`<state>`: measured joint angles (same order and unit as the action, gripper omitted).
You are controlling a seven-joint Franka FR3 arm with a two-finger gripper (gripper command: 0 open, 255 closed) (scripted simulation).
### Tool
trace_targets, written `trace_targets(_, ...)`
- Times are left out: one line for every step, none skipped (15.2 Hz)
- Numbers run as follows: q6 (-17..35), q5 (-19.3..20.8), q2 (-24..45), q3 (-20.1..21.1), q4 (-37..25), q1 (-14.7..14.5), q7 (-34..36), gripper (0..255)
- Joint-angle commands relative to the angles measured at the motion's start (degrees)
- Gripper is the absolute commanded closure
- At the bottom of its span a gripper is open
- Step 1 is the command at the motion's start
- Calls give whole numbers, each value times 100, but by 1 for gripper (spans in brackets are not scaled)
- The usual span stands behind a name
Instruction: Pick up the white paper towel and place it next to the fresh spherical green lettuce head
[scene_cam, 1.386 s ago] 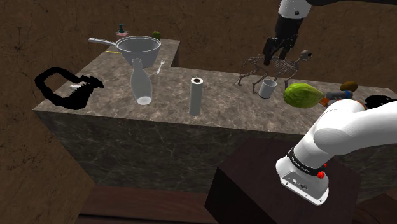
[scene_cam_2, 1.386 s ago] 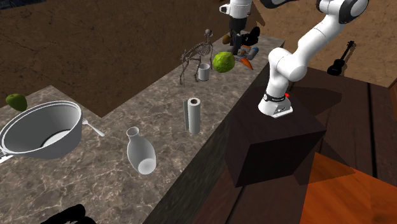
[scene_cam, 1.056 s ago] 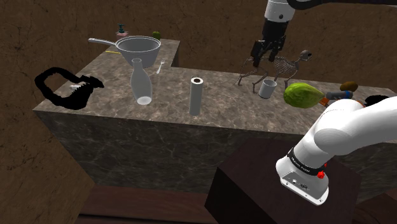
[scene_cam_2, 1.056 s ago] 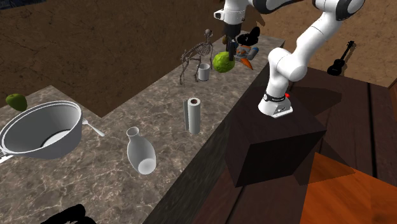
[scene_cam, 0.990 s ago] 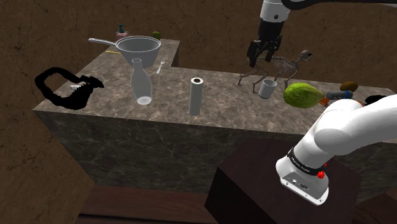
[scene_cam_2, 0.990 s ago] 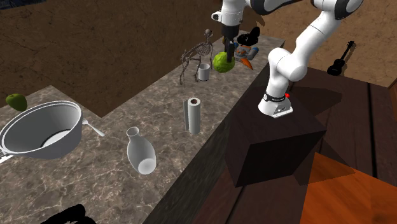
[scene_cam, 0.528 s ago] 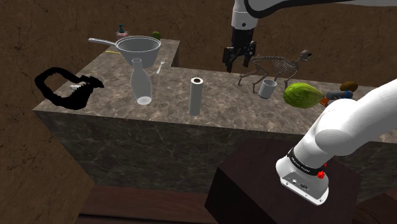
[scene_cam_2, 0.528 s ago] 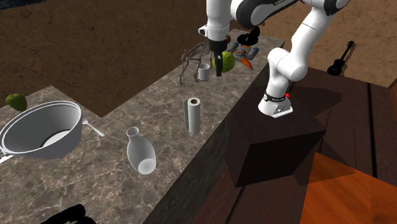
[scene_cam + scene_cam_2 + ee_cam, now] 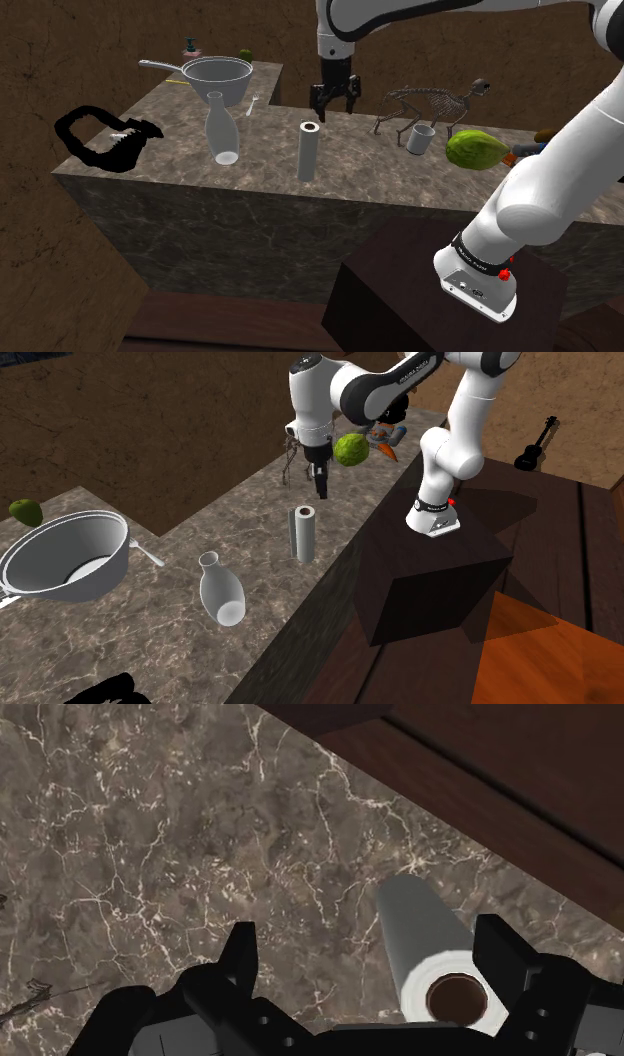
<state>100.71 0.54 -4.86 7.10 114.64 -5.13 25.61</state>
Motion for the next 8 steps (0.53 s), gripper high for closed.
trace_targets(29, 7, 474, 67, -364, -50, 159, 0)
trace_targets(20, 15, 710, 97, -569, -78, 236, 0)
trace_targets(3, 24, 947, 124, -783, -109, 311, 0)
trace_targets(-20, 36, 1187, 148, -1007, -142, 385, 0)
trace_targets(-39, 44, 1351, 162, -1164, -166, 434, 0)
trace_targets(38, 44, 1348, 161, -1084, -166, 434, 0)
trace_targets(116, 44, 1347, 160, -1006, -166, 434, 0)
trace_targets(193, 44, 1348, 159, -929, -166, 435, 0)
